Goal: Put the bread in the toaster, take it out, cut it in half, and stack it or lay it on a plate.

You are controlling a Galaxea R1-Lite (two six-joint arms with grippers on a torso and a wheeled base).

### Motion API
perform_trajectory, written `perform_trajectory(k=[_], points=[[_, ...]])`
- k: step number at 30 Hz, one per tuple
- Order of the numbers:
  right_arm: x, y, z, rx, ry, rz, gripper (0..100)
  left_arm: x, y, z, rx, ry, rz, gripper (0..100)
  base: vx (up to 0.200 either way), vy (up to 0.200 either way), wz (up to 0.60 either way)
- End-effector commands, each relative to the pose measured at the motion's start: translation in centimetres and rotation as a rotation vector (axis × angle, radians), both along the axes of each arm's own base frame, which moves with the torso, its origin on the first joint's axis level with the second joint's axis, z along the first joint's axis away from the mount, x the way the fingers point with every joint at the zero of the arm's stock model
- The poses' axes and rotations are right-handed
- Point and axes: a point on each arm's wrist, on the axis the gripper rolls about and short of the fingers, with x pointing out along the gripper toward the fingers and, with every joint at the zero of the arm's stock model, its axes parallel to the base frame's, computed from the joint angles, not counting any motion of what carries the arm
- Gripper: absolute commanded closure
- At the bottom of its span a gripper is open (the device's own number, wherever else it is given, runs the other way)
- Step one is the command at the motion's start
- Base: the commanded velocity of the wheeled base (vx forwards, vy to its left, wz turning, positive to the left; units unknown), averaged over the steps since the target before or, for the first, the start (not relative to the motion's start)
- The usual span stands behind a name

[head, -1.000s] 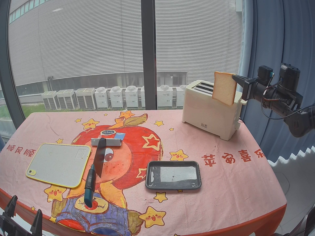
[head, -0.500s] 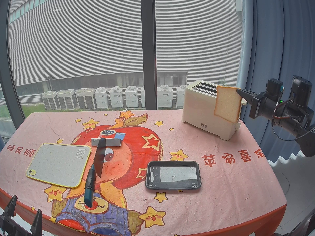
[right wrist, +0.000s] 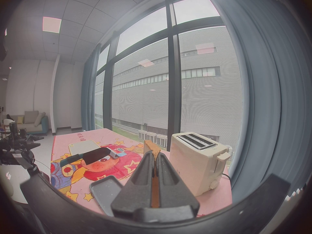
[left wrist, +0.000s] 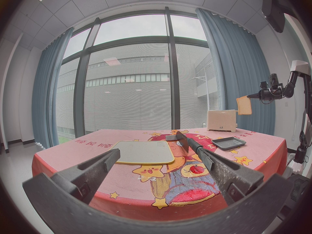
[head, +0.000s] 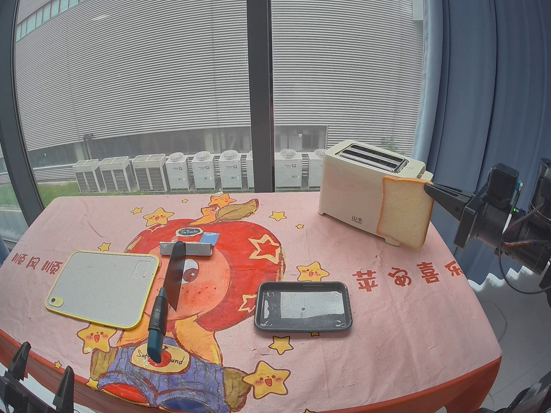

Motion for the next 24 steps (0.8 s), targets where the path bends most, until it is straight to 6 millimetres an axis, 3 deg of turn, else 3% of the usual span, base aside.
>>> perform_trajectory(k=[1,6,9,24], points=[[-2.0,-0.4,-0.5,-0.003,0.006,0.011,100,0.0,0.0,-0.5,0.0,0.001,0.0,0,0.0,0.0,0.0],[-3.9,-0.6,-1.6,0.002,0.005,0.031,100,0.0,0.0,-0.5,-0.002,0.001,0.0,0,0.0,0.0,0.0],[-4.2,0.1,-1.4,0.01,-0.021,0.068,100,0.0,0.0,-0.5,0.0,0.001,0.0,0,0.0,0.0,0.0],[-4.8,-0.2,-2.7,-0.013,0.011,0.065,100,0.0,0.0,-0.5,0.0,0.001,0.0,0,0.0,0.0,0.0]])
